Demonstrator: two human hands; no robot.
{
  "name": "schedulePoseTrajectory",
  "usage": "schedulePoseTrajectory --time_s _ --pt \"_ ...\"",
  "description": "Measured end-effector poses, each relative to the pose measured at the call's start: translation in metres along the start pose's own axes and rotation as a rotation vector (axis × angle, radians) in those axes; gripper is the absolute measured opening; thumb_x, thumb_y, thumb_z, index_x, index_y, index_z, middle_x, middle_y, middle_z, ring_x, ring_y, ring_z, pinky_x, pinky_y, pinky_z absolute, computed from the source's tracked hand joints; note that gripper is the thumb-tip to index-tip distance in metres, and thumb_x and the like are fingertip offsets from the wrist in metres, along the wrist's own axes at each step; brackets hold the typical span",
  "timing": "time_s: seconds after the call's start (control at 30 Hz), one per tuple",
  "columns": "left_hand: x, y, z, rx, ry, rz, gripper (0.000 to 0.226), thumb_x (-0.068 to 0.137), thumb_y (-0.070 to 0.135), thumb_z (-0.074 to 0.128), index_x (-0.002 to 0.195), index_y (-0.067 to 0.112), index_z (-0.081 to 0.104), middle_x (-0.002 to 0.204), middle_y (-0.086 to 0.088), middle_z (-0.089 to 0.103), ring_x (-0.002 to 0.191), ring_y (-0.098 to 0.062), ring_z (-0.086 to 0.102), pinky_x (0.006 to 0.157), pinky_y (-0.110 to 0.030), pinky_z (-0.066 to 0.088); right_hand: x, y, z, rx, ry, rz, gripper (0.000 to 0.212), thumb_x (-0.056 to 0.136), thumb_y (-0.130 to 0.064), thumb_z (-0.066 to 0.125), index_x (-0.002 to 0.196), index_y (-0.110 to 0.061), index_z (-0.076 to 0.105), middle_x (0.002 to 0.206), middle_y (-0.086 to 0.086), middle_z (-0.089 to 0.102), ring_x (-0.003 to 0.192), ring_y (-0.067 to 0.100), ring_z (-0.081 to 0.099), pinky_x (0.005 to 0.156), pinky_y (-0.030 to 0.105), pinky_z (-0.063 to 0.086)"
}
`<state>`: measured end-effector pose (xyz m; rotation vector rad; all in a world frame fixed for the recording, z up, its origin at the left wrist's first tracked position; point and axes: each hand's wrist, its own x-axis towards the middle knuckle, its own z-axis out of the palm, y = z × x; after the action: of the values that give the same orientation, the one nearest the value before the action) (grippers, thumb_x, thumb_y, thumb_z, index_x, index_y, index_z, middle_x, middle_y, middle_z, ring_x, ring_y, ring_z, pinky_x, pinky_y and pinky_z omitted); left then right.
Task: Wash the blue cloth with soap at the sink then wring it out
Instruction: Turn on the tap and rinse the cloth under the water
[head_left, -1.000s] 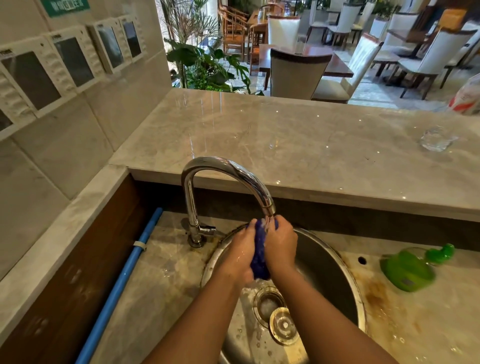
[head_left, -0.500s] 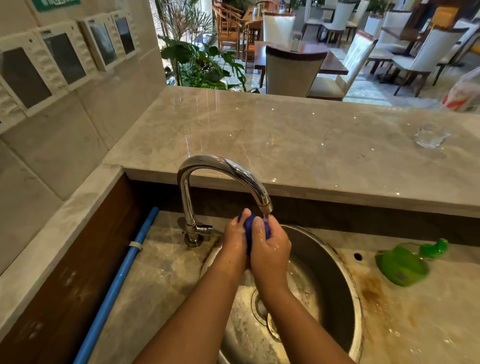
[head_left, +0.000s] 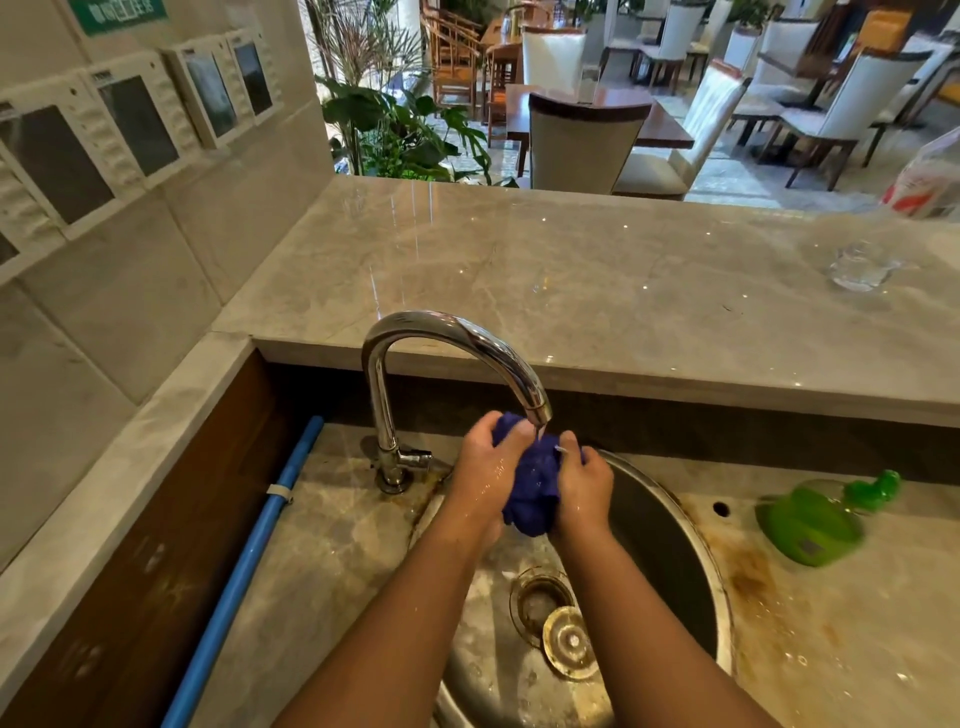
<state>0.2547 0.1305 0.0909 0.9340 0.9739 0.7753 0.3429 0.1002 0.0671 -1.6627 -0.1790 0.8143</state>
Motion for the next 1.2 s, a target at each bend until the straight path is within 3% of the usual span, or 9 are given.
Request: schedulePoseTrajectory --time_s 0.1,0.23,0.33,0.4,0.5,0.6,0.77,0.97,1.2 --pt "0.007 0.005 -0.006 -0.167 0.105 -0.085 0.026 0.101 0.034 0.057 0.120 0.016 0.059 0.113 -0.012 0.071 0.099 -0.028 0.073 0.074 -0.041 0.061 -0.016 -0.009 -0.008 0.076 -0.026 -0.163 0.033 0.102 -0.034 0.049 0.087 -0.007 0.060 0.080 0.010 0.060 0.070 0.025 0.056 0.066 0.038 0.048" --pt "0.013 0.001 -0.001 -0.130 0.158 -0.213 0.035 0.101 0.041 0.053 0.123 0.016 0.061 0.116 -0.013 0.068 0.106 -0.031 0.067 0.089 -0.047 0.056 -0.048 -0.011 0.000 -0.067 -0.131 -0.473 0.031 0.103 -0.025 0.049 0.079 -0.009 0.060 0.070 0.011 0.060 0.061 0.025 0.053 0.060 0.029 0.047" --pt "0.012 0.000 0.006 -0.182 0.128 -0.266 0.031 0.102 0.036 0.054 0.116 0.011 0.064 0.095 -0.011 0.069 0.084 -0.025 0.068 0.071 -0.036 0.054 -0.047 0.003 0.006 -0.256 -0.120 -0.611 0.029 0.102 -0.025 0.051 0.078 -0.014 0.063 0.066 0.005 0.063 0.059 0.017 0.057 0.054 0.024 0.045" --pt "0.011 -0.004 0.007 -0.204 0.110 -0.286 0.030 0.101 0.035 0.055 0.118 0.013 0.065 0.094 -0.010 0.071 0.084 -0.024 0.069 0.071 -0.036 0.054 -0.035 0.005 0.006 -0.341 -0.076 -0.609 0.032 0.102 -0.028 0.049 0.074 -0.017 0.059 0.064 0.002 0.061 0.056 0.015 0.056 0.053 0.025 0.044" --pt "0.010 -0.008 0.005 -0.157 0.050 -0.217 0.023 0.102 0.030 0.055 0.118 0.017 0.065 0.111 -0.010 0.072 0.101 -0.026 0.070 0.081 -0.039 0.057 -0.011 0.004 0.003 -0.333 -0.071 -0.445 0.028 0.103 -0.026 0.048 0.082 -0.014 0.062 0.071 0.006 0.062 0.065 0.021 0.059 0.063 0.035 0.050" --pt "0.004 -0.003 0.008 -0.125 -0.027 -0.134 0.015 0.104 0.021 0.051 0.103 0.020 0.066 0.103 -0.006 0.073 0.097 -0.021 0.071 0.085 -0.036 0.058 0.007 0.001 0.001 -0.217 -0.078 -0.166 0.030 0.102 -0.028 0.054 0.110 0.001 0.060 0.091 0.016 0.066 0.093 0.036 0.066 0.086 0.050 0.053" --pt "-0.005 -0.005 -0.013 -0.150 -0.089 -0.062 0.026 0.101 0.019 0.056 0.123 0.007 0.058 0.113 -0.012 0.071 0.100 -0.025 0.073 0.083 -0.038 0.062 0.015 -0.004 -0.010 0.106 -0.143 0.186 0.024 0.098 -0.031 0.060 0.105 -0.008 0.062 0.107 0.017 0.071 0.098 0.035 0.071 0.092 0.055 0.056" --pt "-0.005 -0.004 -0.041 -0.102 -0.050 -0.089 0.024 0.099 0.006 0.056 0.124 0.004 0.055 0.121 -0.018 0.067 0.104 -0.030 0.072 0.084 -0.040 0.062 0.012 -0.014 -0.024 0.171 -0.209 0.102 0.016 0.095 -0.025 0.066 0.098 -0.009 0.063 0.104 0.019 0.068 0.086 0.030 0.069 0.084 0.050 0.058" --pt "-0.015 0.004 -0.018 0.352 -0.073 0.086 0.011 0.101 0.023 0.057 0.110 0.018 0.059 0.108 -0.010 0.068 0.098 -0.029 0.070 0.088 -0.047 0.058 -0.002 0.009 -0.029 0.156 -0.508 0.613 0.076 0.081 -0.077 0.051 0.119 -0.012 0.060 0.115 0.020 0.072 0.106 0.041 0.068 0.080 0.052 0.057"
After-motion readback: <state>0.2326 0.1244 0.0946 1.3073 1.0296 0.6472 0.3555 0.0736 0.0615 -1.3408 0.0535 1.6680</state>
